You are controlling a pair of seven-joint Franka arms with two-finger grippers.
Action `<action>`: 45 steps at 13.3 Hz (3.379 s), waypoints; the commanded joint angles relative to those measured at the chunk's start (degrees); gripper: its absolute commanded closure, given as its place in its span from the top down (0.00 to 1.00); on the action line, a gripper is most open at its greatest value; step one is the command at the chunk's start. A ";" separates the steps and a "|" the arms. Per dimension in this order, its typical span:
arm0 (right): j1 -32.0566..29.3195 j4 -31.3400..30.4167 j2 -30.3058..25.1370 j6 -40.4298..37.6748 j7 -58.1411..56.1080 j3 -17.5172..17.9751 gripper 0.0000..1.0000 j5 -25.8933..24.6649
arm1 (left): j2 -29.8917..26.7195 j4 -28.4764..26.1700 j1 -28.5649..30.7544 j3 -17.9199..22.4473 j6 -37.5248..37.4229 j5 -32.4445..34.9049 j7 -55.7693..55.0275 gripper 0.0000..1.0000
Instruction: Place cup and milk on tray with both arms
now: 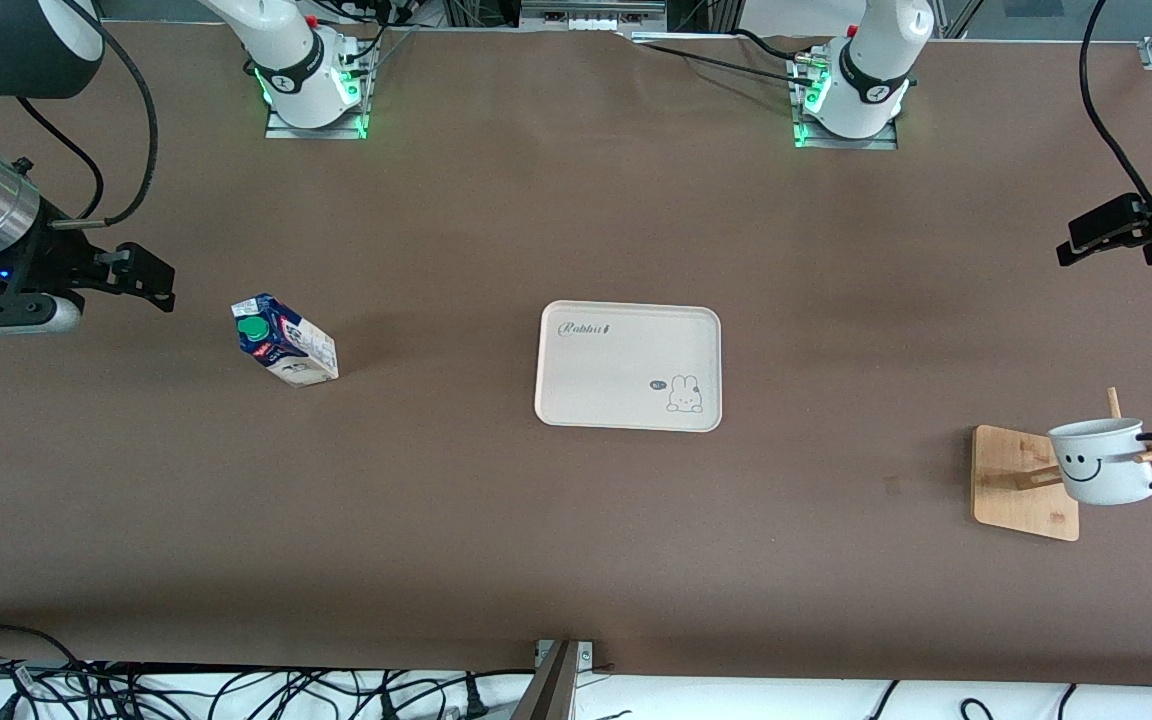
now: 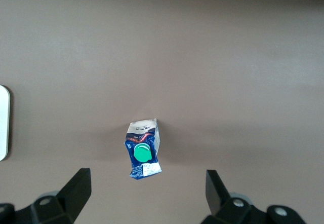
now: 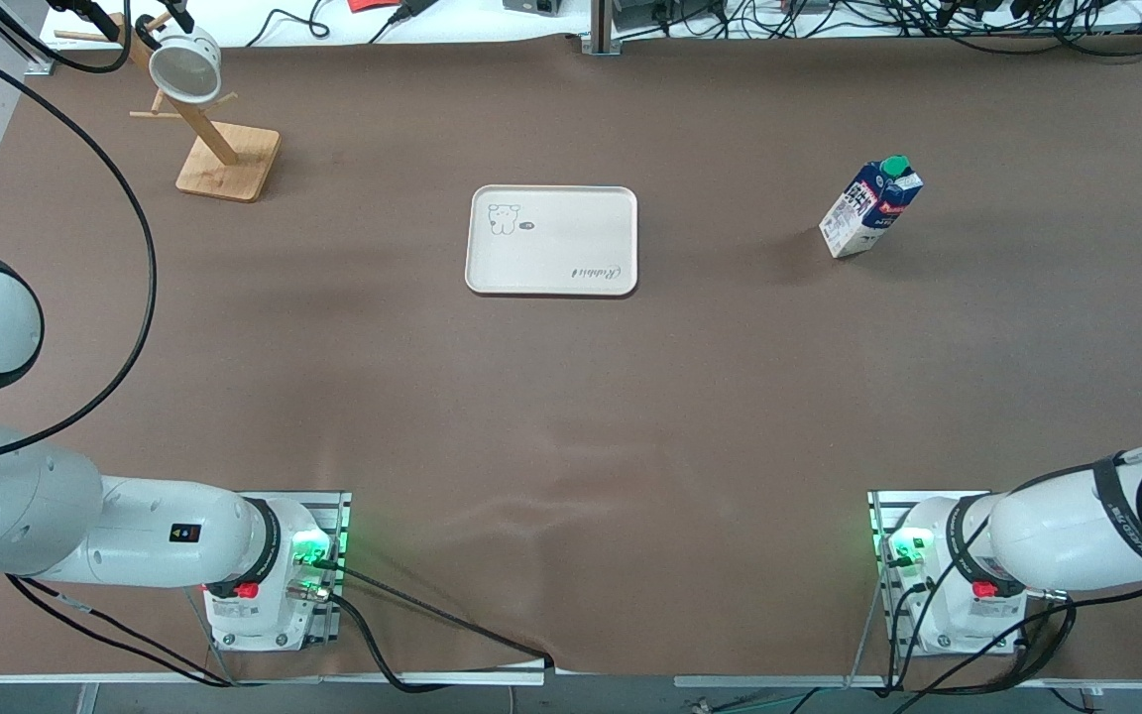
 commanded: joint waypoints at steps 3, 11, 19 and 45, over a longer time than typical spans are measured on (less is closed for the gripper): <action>-0.38 0.65 -0.12 0.19 -0.01 0.27 1.00 -0.50 | -0.12 0.76 -0.12 0.28 -0.83 1.45 -0.23 1.00; 0.15 0.47 0.58 2.20 -0.88 0.53 1.00 -0.50 | -0.12 0.84 -0.47 -0.15 -0.83 1.18 -0.14 1.00; 0.50 0.03 6.91 0.21 0.07 0.79 1.00 -1.38 | 3.21 0.58 -1.17 -0.15 1.28 1.27 -0.06 1.00; 0.50 -30.11 2.42 22.95 0.17 0.36 0.82 3.89 | 1.46 -14.97 -3.28 2.84 33.78 1.10 3.00 1.00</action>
